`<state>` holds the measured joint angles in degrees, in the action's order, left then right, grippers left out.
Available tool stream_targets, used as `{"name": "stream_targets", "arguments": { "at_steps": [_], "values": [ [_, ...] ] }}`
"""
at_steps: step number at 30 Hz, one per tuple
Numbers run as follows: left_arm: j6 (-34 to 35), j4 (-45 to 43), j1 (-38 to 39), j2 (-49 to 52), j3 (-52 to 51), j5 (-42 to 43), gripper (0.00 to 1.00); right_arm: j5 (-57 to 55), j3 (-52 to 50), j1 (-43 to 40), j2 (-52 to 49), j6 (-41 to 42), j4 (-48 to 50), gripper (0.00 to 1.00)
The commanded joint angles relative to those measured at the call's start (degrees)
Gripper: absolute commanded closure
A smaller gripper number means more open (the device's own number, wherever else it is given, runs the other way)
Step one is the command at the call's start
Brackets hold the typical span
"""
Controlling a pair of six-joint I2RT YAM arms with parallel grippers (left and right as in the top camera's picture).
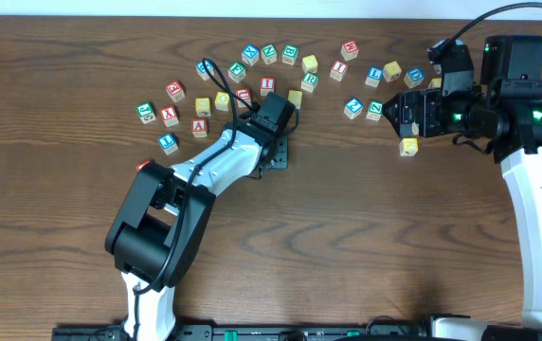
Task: Spell out CORL
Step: 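Carry the yellow C block to the table center and lower it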
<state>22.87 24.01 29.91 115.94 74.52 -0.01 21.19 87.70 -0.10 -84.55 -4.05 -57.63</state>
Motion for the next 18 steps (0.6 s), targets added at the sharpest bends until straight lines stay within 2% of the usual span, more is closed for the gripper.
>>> {"name": "stream_targets", "arguments": {
  "at_steps": [1,18],
  "values": [
    [-0.31,0.33,0.0,1.42,0.83,-1.11,0.61,0.15,1.09,-0.22,-0.11,-0.74,-0.04,0.01],
    [-2.47,0.26,0.0,1.4,0.83,-1.14,0.61,0.15,1.09,-0.22,-0.11,-0.74,-0.04,0.01]
  ]
}}
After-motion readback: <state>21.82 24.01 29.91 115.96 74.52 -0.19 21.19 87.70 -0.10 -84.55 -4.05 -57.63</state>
